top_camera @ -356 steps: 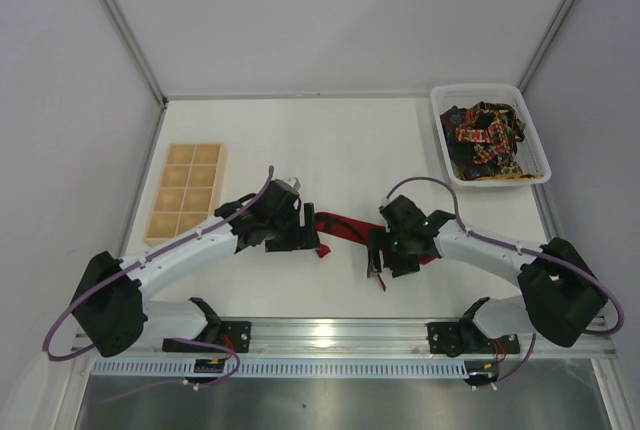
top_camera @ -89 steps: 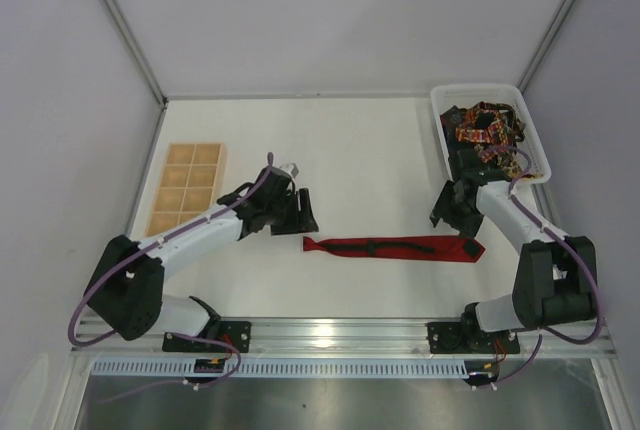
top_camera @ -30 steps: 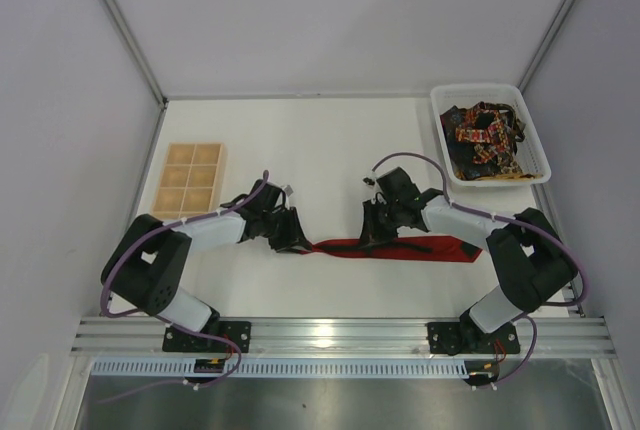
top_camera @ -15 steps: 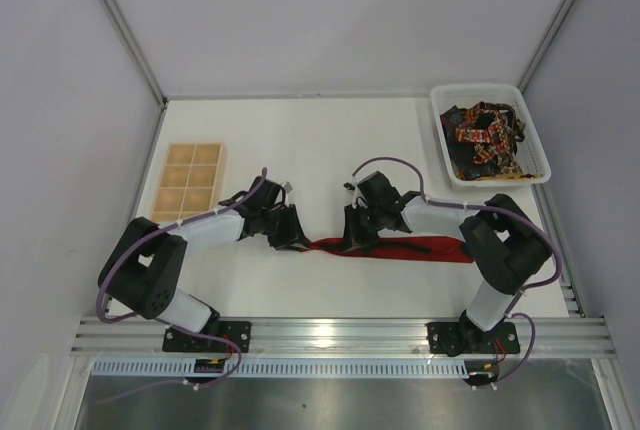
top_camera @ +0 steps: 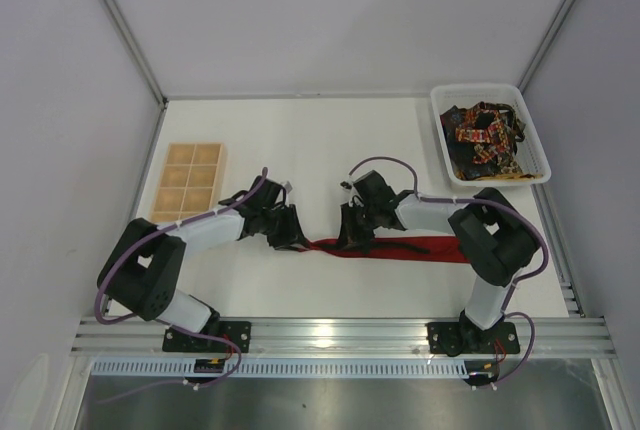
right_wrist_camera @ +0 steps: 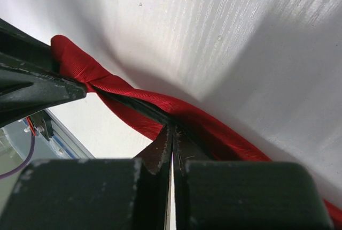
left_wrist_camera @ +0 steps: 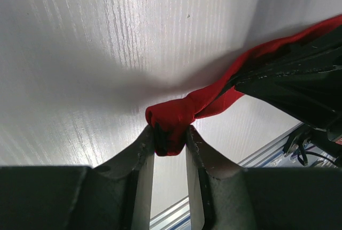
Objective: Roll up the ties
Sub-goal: Roll the tie
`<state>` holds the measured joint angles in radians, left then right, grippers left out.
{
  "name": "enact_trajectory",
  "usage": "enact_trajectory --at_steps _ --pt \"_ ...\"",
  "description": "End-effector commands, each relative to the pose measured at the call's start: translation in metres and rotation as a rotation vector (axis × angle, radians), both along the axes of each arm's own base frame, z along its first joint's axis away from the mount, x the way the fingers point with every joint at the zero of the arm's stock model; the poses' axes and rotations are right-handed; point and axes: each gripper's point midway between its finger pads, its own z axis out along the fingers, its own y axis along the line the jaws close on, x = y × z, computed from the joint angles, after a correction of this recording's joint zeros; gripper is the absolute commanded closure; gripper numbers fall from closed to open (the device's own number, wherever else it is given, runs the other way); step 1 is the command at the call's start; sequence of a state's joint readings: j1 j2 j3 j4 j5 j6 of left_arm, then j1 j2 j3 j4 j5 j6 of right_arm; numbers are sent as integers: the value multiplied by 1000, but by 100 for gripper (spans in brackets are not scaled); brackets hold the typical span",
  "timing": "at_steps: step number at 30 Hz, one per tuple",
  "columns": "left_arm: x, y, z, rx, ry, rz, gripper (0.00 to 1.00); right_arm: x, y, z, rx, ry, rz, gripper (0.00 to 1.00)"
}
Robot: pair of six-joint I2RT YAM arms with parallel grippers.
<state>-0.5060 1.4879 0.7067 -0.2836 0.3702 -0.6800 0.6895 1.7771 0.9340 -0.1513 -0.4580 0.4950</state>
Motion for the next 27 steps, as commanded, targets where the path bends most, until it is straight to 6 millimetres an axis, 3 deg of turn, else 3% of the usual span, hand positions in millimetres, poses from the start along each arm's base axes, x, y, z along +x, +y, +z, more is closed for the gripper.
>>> enact_trajectory --at_steps 1,11,15,21,27 --pt "12 -9 26 -35 -75 -16 69 8 15 9 39 -34 8 100" --pt "13 -34 52 -74 -116 -77 58 4 12 1 33 -16 -4 100" --pt "11 -39 49 -71 -105 -85 57 2 11 0 37 -7 -14 100" --pt "14 -30 53 -29 -143 -70 54 0 9 -2 33 0 -19 100" --pt "13 -33 46 -37 -119 -74 57 4 11 12 41 -19 -23 100"
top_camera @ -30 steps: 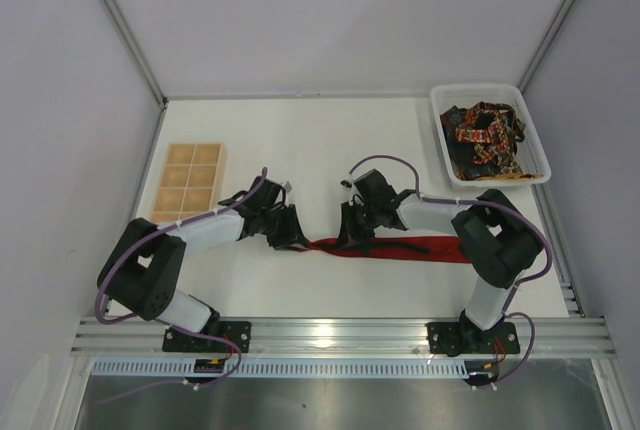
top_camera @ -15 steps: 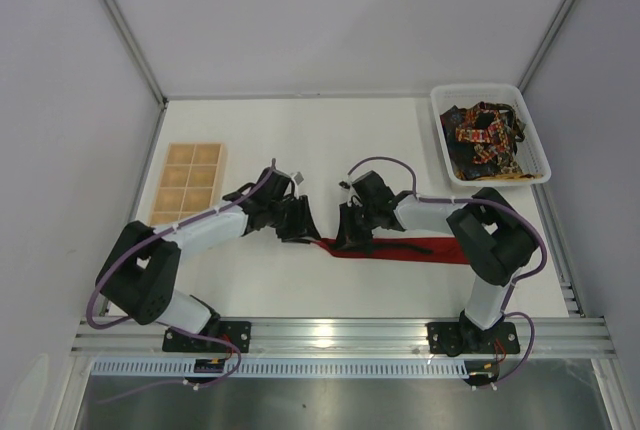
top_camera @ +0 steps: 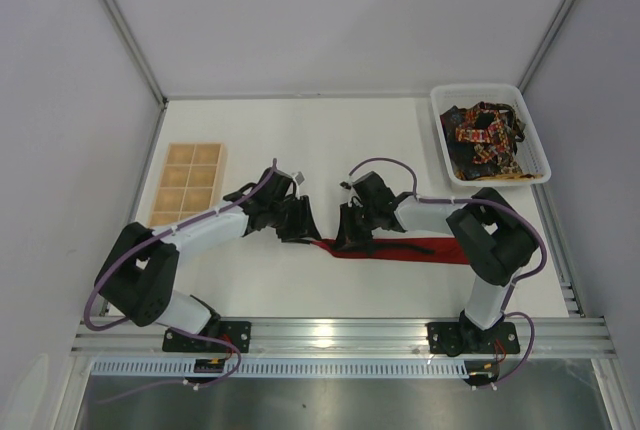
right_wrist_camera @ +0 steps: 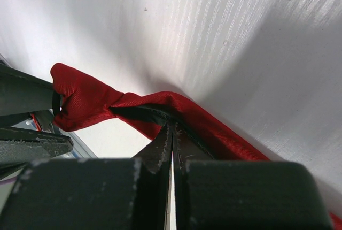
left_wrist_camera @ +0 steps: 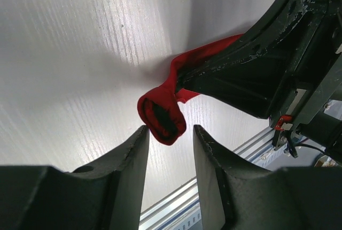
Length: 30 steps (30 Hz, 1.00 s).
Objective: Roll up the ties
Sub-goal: Roll the tie
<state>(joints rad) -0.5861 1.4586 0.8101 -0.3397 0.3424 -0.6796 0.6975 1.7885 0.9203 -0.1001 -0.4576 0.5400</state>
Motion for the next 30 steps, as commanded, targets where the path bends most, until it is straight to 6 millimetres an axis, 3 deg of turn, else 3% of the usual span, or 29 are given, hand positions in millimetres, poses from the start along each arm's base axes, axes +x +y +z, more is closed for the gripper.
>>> enact_trajectory --at_steps 1,3,6,9,13,23,30 --pt "8 -6 11 -20 -39 -6 56 4 5 17 19 -34 3 100" --pt "6 -5 7 -17 -26 1 55 5 5 21 15 -42 5 100" --pt "3 -1 3 -14 -21 22 46 7 3 24 3 -55 3 100" --pt "-1 8 -5 17 -17 58 32 7 2 24 -4 -57 11 100" --pt "-6 12 -11 16 -1 74 25 6 -3 28 -17 -70 7 100" --pt "-3 8 -25 -14 61 139 23 9 -15 51 -17 -121 -10 100" --pt "-3 6 -43 -50 139 163 28 10 -26 45 -45 -120 -25 100"
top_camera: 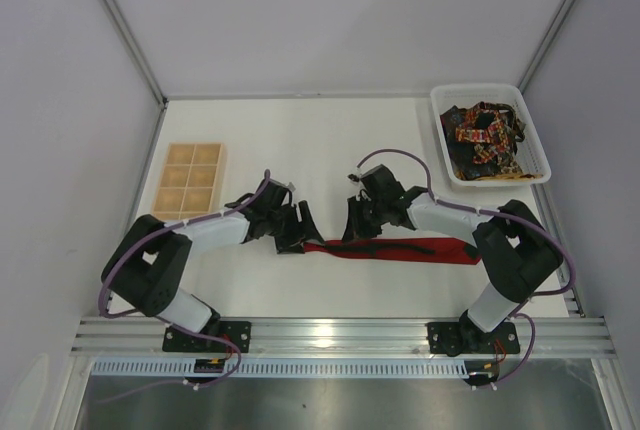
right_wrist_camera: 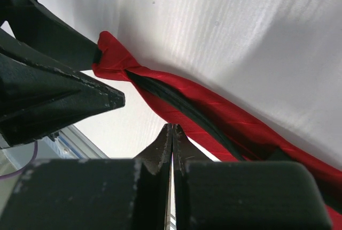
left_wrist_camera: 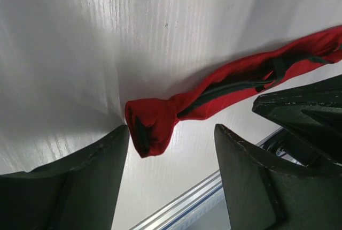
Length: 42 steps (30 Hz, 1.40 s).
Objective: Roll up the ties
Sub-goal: Roll the tie
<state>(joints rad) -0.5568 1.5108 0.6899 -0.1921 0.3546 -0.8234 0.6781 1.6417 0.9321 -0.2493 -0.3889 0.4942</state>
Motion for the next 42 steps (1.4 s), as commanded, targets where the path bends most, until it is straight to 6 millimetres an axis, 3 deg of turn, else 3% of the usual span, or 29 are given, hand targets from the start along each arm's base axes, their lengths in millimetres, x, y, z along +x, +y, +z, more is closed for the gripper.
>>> enact_trajectory --at_steps 1,7,19,28,34,42 --pt "2 -1 -8 -22 33 29 30 8 -6 11 1 -49 -7 100" --pt "6 7 -12 -5 37 55 43 6 -8 5 -7 -40 -4 100" --pt "9 15 -8 50 10 34 91 3 -11 -11 -45 -23 8 100" --pt "19 28 16 132 -91 26 92 -5 8 -15 12 13 31 100" --pt "17 28 22 137 -107 17 92 -4 22 -19 42 28 37 100" --pt "17 23 39 158 -151 -7 92 0 26 -27 35 35 22 100"
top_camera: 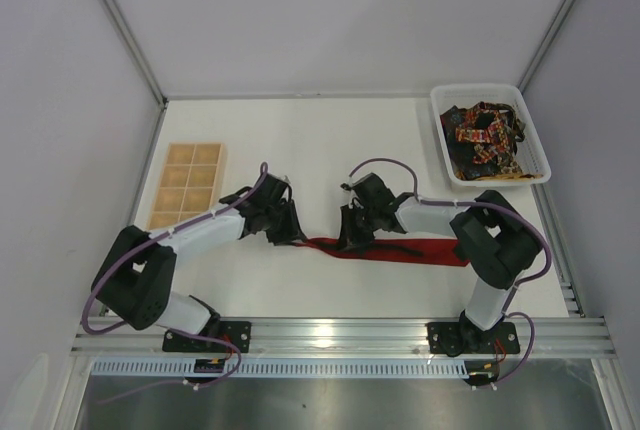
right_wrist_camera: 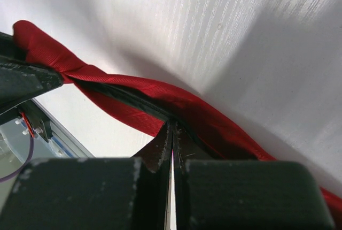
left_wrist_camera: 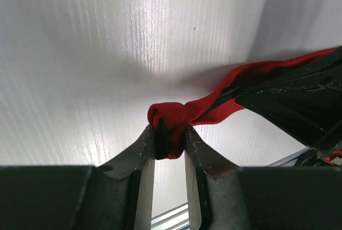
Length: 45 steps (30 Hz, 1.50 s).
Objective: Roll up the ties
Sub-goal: Roll the tie
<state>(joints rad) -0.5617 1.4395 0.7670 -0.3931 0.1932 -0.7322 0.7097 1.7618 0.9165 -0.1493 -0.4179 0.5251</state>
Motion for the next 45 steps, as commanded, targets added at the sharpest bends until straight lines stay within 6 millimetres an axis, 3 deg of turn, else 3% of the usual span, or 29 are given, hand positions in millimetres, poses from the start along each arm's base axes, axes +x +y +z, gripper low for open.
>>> enact_trajectory --at_steps 1,6,13,23,29,40,45 --pt "11 -4 28 -8 -82 -13 92 8 11 6 35 -25 -3 100" --pt "12 -5 38 -13 -102 -17 94 6 10 0 29 -9 -12 100" --pt "15 -20 56 -24 -131 -51 95 6 12 -7 28 12 -17 100" --pt "11 -46 58 -2 -130 -123 91 4 13 -15 44 51 -18 100" --pt "8 -57 51 6 -116 -147 89 1 19 -9 99 79 -18 100" --pt "14 -39 51 133 -142 -148 92 10 13 24 93 44 -35 100" --pt "14 -40 51 145 -144 -160 93 8 9 27 86 49 -47 100"
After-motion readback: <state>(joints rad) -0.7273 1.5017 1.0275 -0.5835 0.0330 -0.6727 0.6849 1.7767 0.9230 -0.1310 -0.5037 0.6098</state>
